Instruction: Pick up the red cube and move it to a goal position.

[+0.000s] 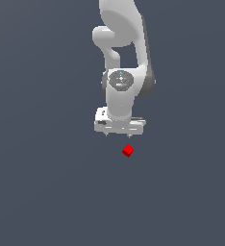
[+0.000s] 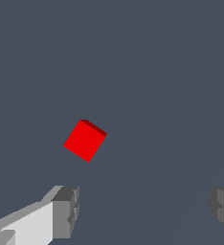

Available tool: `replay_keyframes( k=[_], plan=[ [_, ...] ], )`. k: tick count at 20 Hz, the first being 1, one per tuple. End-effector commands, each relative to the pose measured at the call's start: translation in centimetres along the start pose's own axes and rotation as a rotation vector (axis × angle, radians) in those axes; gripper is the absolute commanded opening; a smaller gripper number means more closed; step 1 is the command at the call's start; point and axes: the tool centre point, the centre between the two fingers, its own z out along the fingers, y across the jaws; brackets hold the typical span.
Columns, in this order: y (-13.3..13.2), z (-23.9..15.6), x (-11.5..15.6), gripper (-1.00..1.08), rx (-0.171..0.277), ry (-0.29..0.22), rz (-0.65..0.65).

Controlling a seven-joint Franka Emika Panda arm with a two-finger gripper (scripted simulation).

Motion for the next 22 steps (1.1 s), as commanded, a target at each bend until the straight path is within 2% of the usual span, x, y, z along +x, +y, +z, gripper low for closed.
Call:
replay_keyframes(
  k=[1,22],
  plan=[
    [-0.5,0.8,0.0,1.00,0.000,0.002,0.042],
    [-4.9,9.6,1.6,1.00,0.004,0.031,0.500]
  ],
)
